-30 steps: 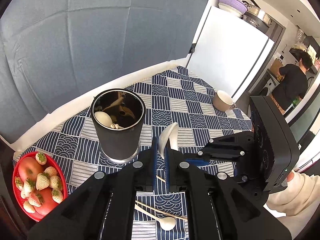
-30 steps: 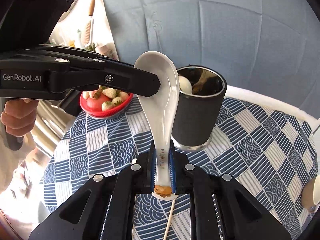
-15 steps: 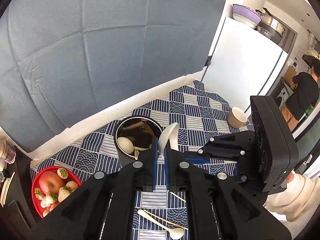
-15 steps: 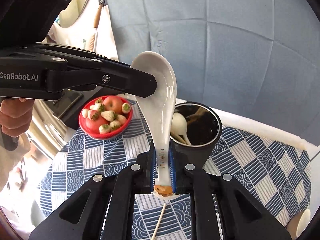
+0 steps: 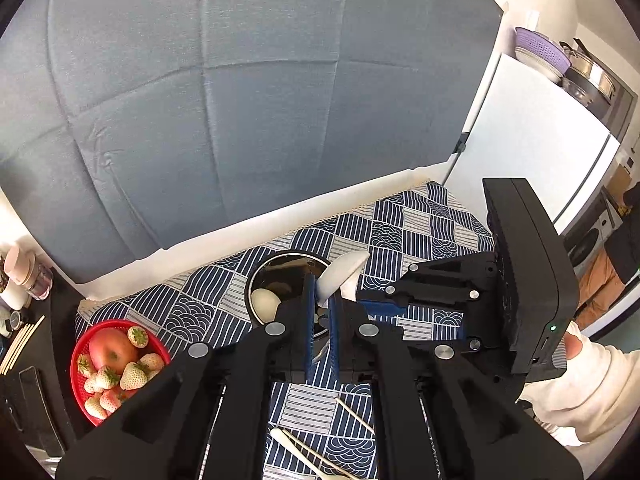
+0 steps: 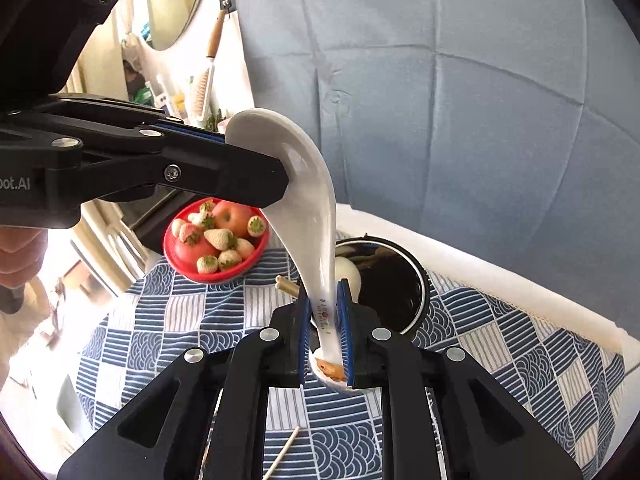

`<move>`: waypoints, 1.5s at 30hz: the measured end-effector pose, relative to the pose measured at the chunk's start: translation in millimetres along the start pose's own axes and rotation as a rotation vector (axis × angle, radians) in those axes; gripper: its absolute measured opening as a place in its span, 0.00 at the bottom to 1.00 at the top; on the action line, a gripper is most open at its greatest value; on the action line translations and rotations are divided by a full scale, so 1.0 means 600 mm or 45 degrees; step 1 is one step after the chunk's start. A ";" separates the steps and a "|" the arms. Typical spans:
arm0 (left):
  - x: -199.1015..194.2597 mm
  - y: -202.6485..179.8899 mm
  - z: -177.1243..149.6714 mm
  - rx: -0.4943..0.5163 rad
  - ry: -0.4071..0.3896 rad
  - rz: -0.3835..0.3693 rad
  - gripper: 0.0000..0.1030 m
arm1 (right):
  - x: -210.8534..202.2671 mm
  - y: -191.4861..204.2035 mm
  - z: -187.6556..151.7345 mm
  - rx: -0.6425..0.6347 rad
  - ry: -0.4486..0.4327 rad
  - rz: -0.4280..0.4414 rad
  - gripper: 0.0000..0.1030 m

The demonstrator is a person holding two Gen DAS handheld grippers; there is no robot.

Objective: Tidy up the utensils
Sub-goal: 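Carry the ceramic spoon over the black holder with both grippers, then lower the ceramic spoon into the holder and open both grippers, then move the left tool down toward the white long-handled spoon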

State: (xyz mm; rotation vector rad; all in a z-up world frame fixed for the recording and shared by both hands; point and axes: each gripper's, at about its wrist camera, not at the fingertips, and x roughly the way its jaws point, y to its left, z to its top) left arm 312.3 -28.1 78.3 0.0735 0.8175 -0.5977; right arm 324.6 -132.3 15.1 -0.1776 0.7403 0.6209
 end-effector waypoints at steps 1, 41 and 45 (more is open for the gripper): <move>0.001 -0.002 0.000 -0.011 -0.001 0.014 0.07 | 0.002 -0.003 0.001 -0.011 0.002 0.012 0.12; 0.050 0.014 -0.055 -0.278 0.016 0.189 0.72 | 0.017 -0.095 -0.022 0.019 -0.092 0.085 0.74; 0.045 0.030 -0.095 -0.347 0.020 0.236 0.86 | 0.000 -0.092 -0.031 0.002 -0.104 0.052 0.84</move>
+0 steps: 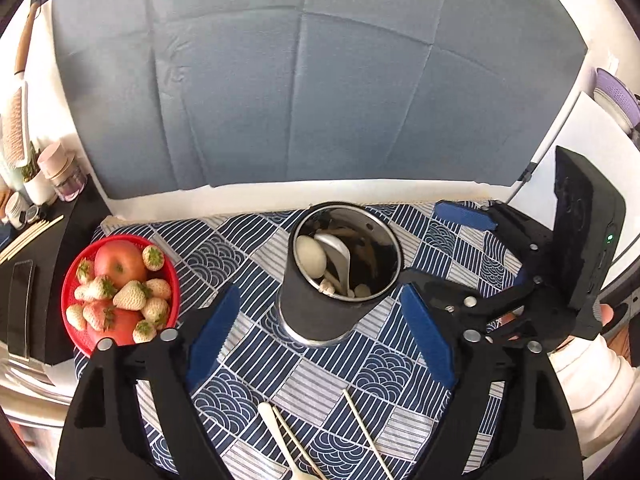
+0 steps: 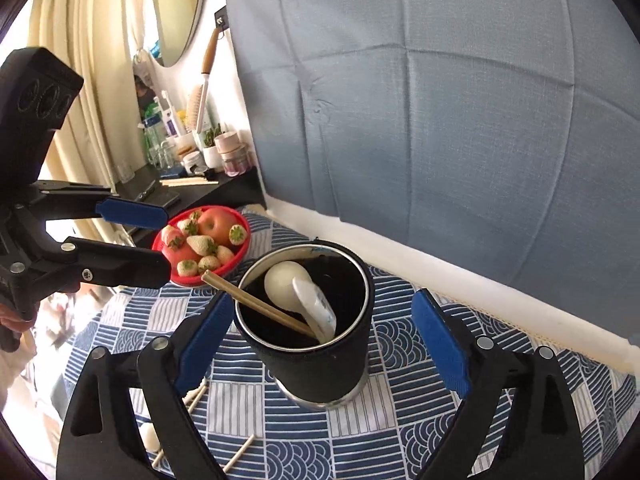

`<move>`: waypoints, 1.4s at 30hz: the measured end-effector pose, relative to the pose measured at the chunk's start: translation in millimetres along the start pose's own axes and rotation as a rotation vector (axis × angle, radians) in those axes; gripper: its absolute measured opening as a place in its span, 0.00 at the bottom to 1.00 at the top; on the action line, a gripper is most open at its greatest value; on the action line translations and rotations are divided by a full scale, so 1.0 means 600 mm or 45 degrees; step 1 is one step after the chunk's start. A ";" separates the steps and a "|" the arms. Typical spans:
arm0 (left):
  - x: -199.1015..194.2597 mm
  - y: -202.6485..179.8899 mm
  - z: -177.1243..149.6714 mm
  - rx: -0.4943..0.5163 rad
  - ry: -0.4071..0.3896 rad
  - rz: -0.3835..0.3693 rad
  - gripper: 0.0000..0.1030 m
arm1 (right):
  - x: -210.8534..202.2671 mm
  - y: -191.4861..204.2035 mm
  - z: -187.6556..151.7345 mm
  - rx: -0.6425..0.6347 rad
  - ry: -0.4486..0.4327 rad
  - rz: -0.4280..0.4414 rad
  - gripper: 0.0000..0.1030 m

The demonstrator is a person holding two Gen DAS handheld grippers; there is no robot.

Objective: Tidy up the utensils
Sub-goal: 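Move the left tool down toward the white long-handled spoon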

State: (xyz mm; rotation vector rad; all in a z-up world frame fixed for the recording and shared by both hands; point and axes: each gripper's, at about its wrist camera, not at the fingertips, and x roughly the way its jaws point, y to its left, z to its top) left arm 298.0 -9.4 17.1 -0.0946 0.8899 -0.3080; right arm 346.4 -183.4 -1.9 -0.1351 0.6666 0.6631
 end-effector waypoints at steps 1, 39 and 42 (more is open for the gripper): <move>0.002 0.007 -0.008 -0.019 0.009 0.013 0.88 | -0.003 0.001 -0.004 0.005 0.006 -0.004 0.85; 0.106 0.076 -0.309 -0.211 0.373 0.187 0.90 | 0.034 0.060 -0.123 -0.007 0.221 0.037 0.86; 0.111 0.070 -0.320 -0.172 0.401 0.198 0.90 | 0.035 0.061 -0.125 -0.013 0.233 0.024 0.86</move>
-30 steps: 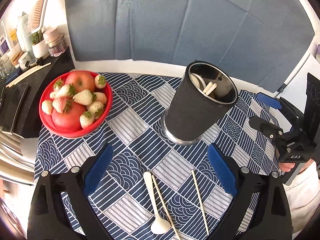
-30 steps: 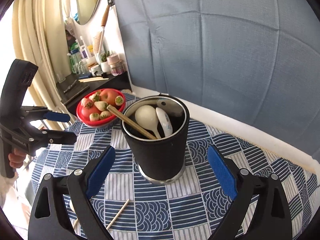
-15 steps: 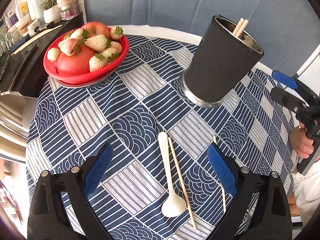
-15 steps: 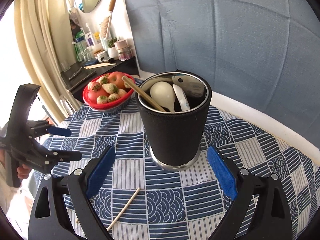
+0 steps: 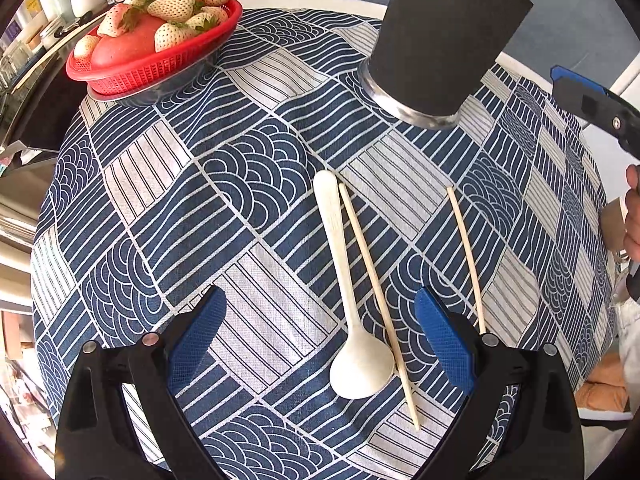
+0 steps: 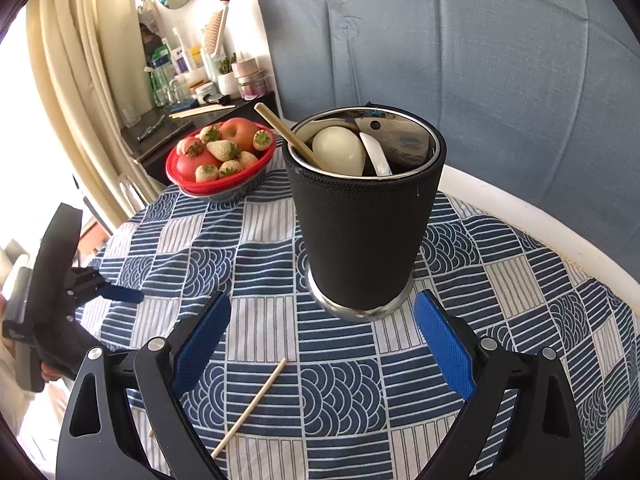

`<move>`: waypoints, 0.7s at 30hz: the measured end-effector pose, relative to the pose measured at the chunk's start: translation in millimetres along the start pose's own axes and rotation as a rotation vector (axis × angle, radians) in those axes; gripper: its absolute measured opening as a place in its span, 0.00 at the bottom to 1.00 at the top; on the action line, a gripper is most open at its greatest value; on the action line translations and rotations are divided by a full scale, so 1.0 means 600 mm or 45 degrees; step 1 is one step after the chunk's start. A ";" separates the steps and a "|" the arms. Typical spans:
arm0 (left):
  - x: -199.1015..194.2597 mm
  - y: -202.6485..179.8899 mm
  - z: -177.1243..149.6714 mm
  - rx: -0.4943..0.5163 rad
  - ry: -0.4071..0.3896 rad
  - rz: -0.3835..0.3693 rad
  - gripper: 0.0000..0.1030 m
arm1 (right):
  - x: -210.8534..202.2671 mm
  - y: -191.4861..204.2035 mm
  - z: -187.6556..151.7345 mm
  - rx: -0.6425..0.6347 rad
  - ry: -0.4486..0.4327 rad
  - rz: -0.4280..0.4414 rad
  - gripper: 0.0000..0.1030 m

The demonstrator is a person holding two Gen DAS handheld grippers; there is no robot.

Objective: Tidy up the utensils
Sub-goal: 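Move the left tool down toward the white long-handled spoon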

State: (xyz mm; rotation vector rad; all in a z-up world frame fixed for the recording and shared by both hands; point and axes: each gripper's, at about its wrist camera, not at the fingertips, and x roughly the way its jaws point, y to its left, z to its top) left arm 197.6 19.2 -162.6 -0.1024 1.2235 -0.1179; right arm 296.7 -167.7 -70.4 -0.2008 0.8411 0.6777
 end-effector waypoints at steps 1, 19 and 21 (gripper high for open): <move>0.003 -0.001 -0.002 0.010 0.009 0.009 0.90 | -0.002 0.000 -0.001 0.005 -0.002 0.002 0.86; 0.048 -0.007 -0.006 0.035 0.093 0.140 0.83 | 0.007 -0.009 -0.048 0.021 0.078 -0.028 0.86; 0.045 -0.011 -0.006 0.055 0.086 0.136 0.75 | 0.010 -0.008 -0.053 0.022 0.088 -0.030 0.86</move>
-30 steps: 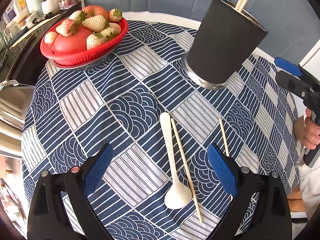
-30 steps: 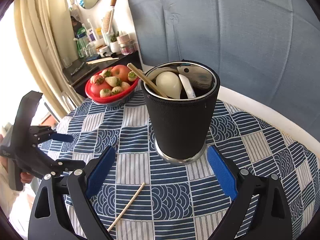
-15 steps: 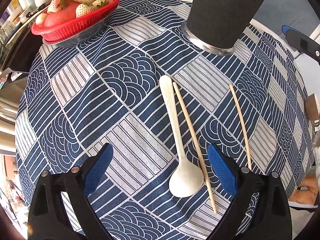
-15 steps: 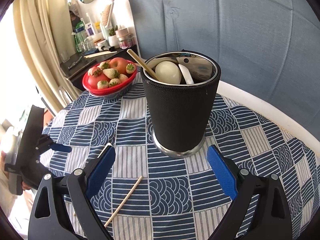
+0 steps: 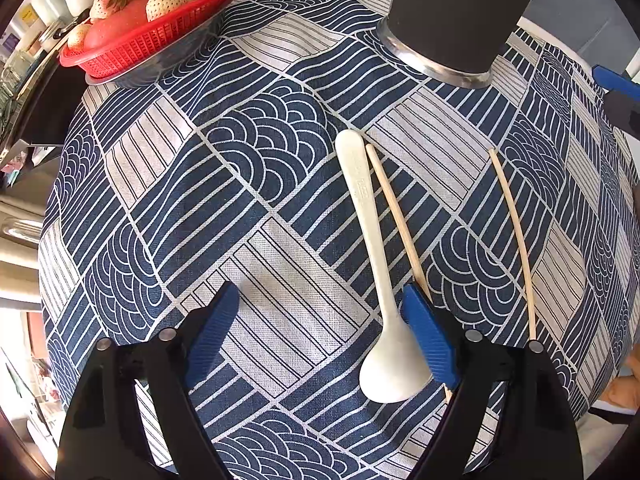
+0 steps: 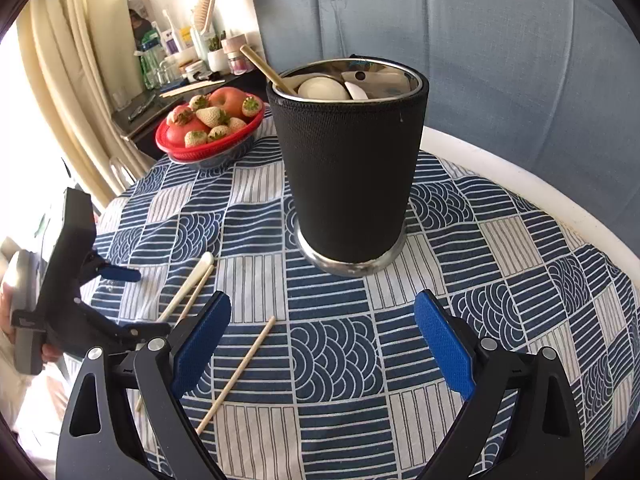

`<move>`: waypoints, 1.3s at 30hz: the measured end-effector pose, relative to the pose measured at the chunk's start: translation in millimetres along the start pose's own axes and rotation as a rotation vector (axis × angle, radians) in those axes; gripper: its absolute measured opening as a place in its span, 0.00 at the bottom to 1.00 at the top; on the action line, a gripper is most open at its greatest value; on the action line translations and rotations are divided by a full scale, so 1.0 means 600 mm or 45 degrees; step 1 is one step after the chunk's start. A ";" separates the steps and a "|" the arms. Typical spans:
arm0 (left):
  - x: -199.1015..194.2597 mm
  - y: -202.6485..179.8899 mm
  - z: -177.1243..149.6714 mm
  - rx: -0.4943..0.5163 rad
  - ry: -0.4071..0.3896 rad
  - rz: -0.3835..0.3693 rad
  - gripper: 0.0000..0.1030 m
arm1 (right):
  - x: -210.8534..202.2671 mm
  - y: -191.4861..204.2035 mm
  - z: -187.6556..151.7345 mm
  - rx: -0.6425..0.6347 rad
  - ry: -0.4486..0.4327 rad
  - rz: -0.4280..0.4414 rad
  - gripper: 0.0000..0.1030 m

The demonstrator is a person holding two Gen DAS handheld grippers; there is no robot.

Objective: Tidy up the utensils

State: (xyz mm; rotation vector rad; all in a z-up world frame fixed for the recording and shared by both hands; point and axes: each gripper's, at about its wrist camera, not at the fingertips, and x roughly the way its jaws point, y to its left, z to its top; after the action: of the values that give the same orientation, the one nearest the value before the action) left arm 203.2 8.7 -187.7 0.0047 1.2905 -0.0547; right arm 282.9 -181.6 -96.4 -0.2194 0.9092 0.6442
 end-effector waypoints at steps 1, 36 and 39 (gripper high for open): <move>-0.002 -0.003 -0.002 0.025 -0.005 -0.005 0.72 | 0.002 0.000 -0.002 0.008 0.002 0.001 0.86; -0.092 0.062 -0.031 0.117 -0.033 -0.291 0.07 | 0.114 0.170 0.013 0.345 0.249 0.397 0.86; -0.093 0.068 -0.031 0.138 -0.031 -0.322 0.07 | 0.128 0.177 0.010 0.435 0.283 0.429 0.86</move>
State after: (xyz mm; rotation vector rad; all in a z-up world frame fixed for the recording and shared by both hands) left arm 171.6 52.0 -140.2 -0.0665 1.2569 -0.3404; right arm 256.8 -62.4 -143.9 0.1762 1.2690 0.7714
